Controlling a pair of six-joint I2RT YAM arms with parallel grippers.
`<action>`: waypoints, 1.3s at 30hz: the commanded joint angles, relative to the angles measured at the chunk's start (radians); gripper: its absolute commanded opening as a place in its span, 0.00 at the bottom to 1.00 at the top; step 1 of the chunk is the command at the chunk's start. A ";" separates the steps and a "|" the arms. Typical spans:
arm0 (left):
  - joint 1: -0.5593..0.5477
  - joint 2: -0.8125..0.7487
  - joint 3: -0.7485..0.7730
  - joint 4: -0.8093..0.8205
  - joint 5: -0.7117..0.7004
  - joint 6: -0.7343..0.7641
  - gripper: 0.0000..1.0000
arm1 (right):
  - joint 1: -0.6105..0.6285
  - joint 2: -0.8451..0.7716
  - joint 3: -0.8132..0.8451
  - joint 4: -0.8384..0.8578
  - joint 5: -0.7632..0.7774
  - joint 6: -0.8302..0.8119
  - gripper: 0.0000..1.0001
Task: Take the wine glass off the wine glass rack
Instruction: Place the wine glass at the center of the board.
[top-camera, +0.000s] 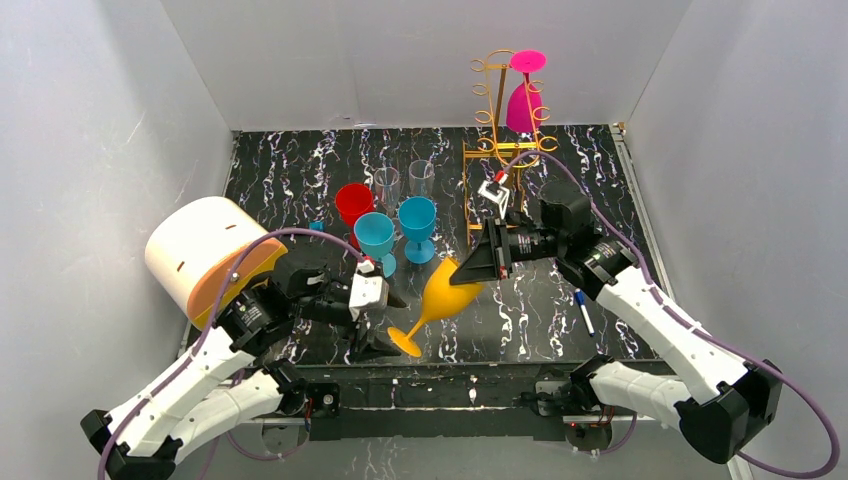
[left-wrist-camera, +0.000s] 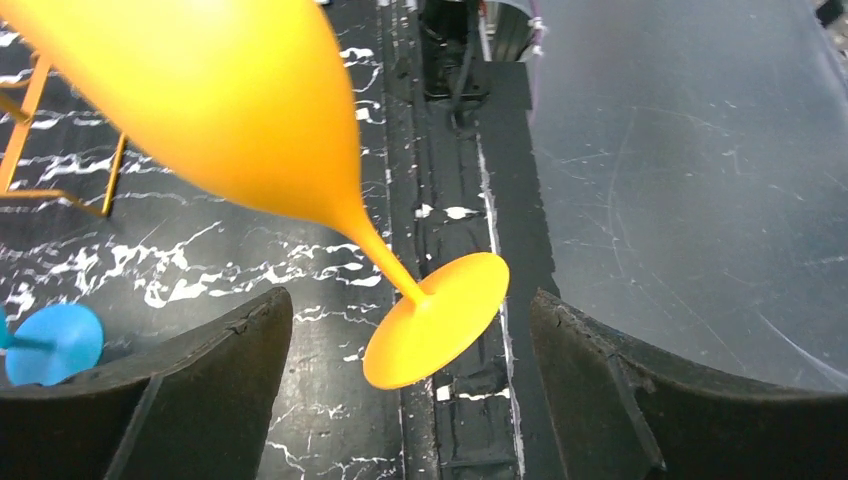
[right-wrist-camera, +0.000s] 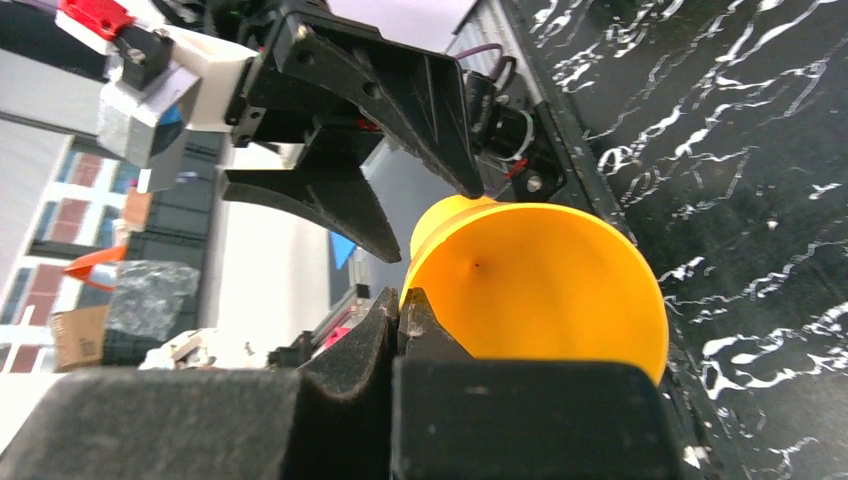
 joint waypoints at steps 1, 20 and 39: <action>0.002 -0.030 0.031 0.008 -0.148 -0.071 0.87 | 0.055 -0.001 0.084 -0.131 0.165 -0.109 0.01; 0.002 0.052 0.186 -0.143 -1.026 -0.732 0.98 | 0.408 0.199 0.273 -0.359 0.937 -0.239 0.01; 0.045 0.281 0.505 -0.515 -1.316 -0.829 0.98 | 0.501 0.350 0.357 -0.298 1.197 -0.219 0.01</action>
